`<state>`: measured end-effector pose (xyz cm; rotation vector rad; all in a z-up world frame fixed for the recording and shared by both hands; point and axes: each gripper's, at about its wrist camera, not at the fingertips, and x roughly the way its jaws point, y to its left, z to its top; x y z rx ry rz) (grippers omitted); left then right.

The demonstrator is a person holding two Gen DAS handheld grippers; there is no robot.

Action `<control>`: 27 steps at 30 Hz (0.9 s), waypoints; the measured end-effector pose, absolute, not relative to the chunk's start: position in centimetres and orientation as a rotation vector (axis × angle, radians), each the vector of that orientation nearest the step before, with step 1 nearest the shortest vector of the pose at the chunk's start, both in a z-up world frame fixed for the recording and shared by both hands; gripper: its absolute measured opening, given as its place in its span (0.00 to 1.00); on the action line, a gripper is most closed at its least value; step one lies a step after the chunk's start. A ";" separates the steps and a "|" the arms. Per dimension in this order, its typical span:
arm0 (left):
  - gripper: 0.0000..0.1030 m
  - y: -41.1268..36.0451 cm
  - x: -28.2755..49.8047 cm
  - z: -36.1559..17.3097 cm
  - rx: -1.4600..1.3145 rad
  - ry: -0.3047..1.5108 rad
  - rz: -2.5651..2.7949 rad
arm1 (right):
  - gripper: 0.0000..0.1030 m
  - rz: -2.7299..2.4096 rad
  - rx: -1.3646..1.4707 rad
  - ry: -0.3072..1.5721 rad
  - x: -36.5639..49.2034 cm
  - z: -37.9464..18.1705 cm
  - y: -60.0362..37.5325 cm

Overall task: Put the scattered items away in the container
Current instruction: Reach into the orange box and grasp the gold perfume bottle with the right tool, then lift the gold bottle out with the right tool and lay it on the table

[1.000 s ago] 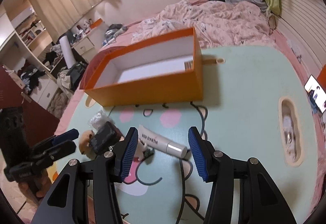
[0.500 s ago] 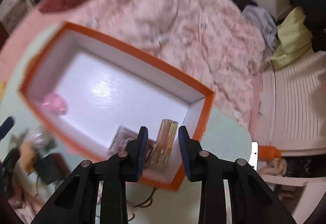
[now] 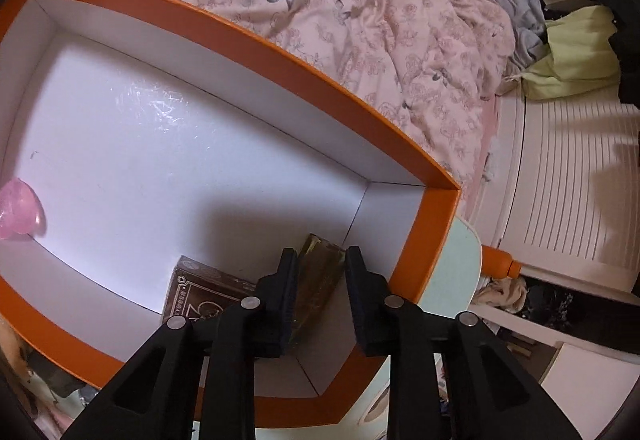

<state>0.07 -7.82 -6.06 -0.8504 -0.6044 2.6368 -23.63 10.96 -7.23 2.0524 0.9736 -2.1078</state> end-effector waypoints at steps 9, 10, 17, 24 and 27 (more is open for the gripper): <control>0.60 -7.7 -0.1 -6.2 -0.865 -0.602 2.628 | 0.36 -2.119 1.945 0.706 -23.9 -4.5 9.7; 0.60 -7.8 -0.1 -6.2 -0.865 -0.605 2.627 | 0.36 -2.130 1.942 0.771 -23.7 -4.5 9.7; 0.60 -7.7 -0.2 -6.3 -0.873 -0.605 2.619 | 0.36 -2.056 1.967 0.808 -23.5 -5.5 10.8; 0.60 -7.7 -0.3 -6.4 -0.886 -0.604 2.622 | 0.36 -1.997 1.993 0.771 -23.8 -6.5 11.2; 0.60 -7.7 -0.4 -6.3 -0.894 -0.604 2.623 | 0.21 -1.990 1.985 0.757 -23.8 -6.9 10.7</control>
